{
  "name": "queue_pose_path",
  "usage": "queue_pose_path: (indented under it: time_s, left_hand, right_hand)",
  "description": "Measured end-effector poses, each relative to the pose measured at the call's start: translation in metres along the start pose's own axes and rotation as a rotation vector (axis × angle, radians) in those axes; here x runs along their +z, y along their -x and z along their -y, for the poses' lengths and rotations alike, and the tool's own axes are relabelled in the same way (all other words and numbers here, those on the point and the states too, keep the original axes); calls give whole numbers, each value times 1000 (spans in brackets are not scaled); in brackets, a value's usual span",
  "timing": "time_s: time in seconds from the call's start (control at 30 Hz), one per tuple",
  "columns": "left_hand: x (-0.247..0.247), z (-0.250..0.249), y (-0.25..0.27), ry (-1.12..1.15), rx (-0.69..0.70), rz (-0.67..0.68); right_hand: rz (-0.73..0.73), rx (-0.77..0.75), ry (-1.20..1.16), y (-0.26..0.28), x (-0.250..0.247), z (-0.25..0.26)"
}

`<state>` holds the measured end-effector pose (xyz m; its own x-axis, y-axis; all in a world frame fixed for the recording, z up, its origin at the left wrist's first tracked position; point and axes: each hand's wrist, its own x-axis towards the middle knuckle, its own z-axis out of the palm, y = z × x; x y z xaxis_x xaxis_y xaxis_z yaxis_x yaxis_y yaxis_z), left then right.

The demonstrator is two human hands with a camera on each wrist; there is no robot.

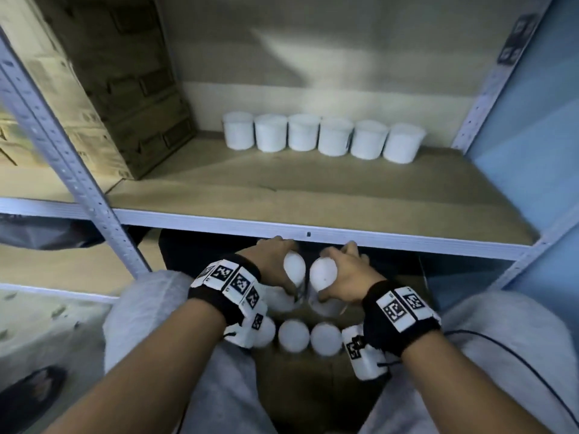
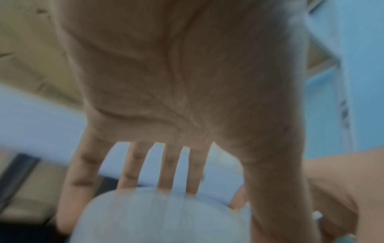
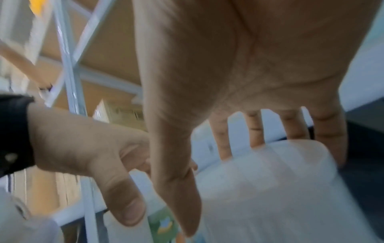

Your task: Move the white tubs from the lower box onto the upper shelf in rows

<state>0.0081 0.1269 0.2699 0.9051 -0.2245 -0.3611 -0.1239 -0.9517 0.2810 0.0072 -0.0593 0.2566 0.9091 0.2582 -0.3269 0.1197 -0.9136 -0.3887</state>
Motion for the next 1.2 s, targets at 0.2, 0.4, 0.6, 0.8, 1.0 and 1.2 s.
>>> queue_pose_path:
  time_s: [0.2,0.4,0.6,0.8,1.0,1.2]
  left_hand:
    - [-66,-28,16,2,87,-95]
    - [-106,-41,13,70,117,-251]
    - [-113,-44,-12,126,128,-392]
    - [-95,-36,-42,193,75,-448]
    - [-93,-30,-40,188,116,-424]
    - [-95,-20,-23,187,190,-493]
  right_hand:
    - [-134,-85,-27,27,-66,11]
    - [-335,-90,-101,26,-106,11]
    - [-461,-66,-209,-4,-110,3]
    - [-546,-34,-277,-33,-91,-3]
    - [-522,-54,-219,-33,-91,-5]
    - [-629,-119,-169,-19,-99,-6]
